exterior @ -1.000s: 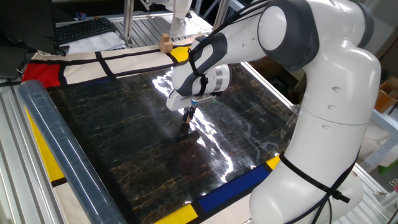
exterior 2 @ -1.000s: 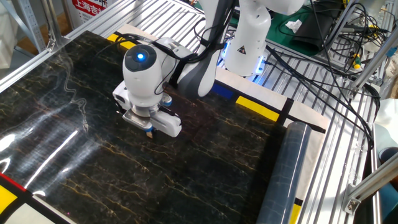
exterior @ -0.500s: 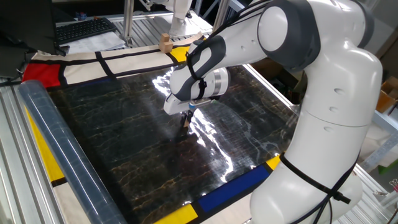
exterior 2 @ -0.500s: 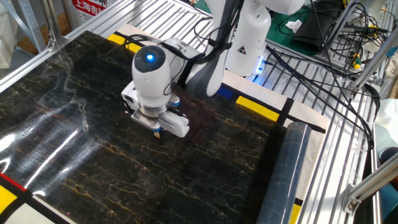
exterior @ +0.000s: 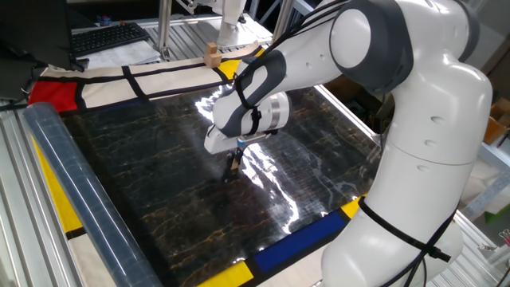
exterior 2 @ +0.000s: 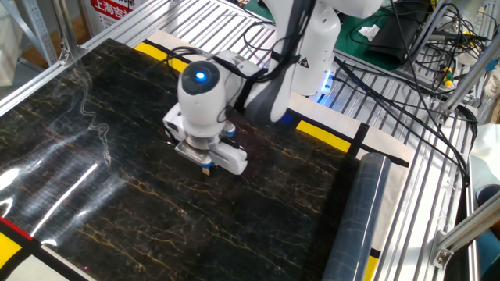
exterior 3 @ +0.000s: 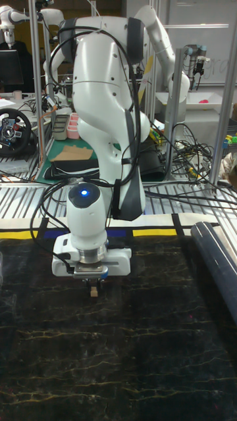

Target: Hold a small block with the gripper and sweep it from left to right on the table

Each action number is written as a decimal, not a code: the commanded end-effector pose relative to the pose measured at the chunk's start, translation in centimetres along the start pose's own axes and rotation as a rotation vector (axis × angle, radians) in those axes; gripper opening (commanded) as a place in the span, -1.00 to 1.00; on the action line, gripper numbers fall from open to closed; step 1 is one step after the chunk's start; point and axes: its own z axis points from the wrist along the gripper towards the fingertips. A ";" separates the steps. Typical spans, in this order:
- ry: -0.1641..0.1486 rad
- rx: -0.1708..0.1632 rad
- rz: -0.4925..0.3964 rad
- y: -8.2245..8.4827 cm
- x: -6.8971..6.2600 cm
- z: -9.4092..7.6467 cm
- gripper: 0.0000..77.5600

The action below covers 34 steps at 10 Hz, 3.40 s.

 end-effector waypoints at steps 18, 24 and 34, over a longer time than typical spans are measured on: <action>-0.011 0.015 -0.038 3.2 0.7 -0.6 -0.97; -0.007 0.023 -0.018 6.3 1.2 -1.0 -0.97; -0.007 0.012 -0.042 4.1 0.4 0.5 -0.97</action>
